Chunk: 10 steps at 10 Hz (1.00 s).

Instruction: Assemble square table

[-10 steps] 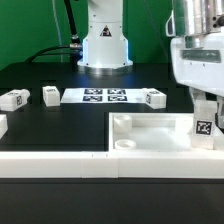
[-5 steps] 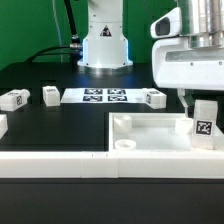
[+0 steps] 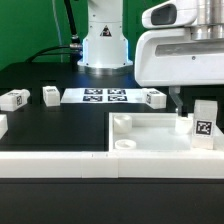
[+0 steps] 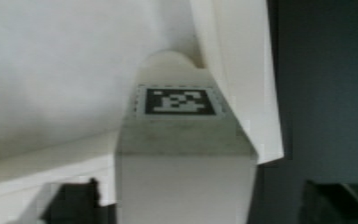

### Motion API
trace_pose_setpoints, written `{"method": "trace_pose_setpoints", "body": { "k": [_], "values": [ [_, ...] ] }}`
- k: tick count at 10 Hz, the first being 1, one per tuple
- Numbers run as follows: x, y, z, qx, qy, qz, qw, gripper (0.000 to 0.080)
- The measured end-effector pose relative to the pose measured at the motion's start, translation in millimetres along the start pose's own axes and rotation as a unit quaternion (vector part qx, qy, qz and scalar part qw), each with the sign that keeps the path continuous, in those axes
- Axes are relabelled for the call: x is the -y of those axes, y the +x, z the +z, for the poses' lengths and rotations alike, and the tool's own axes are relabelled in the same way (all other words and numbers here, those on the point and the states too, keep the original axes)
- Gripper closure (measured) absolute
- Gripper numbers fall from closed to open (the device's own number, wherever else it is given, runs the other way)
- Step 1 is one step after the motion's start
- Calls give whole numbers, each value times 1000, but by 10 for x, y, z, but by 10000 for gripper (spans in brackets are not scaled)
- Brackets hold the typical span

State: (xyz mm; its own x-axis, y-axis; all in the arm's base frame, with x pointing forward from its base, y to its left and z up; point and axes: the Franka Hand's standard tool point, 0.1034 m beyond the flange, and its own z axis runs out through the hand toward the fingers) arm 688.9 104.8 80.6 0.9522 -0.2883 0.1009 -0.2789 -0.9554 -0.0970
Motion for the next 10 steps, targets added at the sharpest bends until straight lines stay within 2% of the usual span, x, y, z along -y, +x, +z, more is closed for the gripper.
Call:
{"method": "trace_pose_setpoints", "body": {
  "k": [1, 2, 3, 5, 6, 7, 8, 9, 10],
  "values": [
    [-10, 5, -1, 0, 0, -1, 1000, 372],
    [-11, 5, 0, 0, 0, 7, 1000, 372],
    [-41, 14, 1, -1, -2, 61, 998, 502],
    [-63, 17, 4, -1, -3, 116, 993, 502],
    [-91, 23, 9, -3, -6, 199, 980, 502],
    [-116, 17, 8, -4, -9, 300, 954, 502],
    [-132, -14, 8, -5, -11, 410, 912, 502],
    [-152, -47, 6, 2, -3, 500, 866, 502],
    [-189, -40, 4, 17, 6, 536, 844, 502]
  ]
}}
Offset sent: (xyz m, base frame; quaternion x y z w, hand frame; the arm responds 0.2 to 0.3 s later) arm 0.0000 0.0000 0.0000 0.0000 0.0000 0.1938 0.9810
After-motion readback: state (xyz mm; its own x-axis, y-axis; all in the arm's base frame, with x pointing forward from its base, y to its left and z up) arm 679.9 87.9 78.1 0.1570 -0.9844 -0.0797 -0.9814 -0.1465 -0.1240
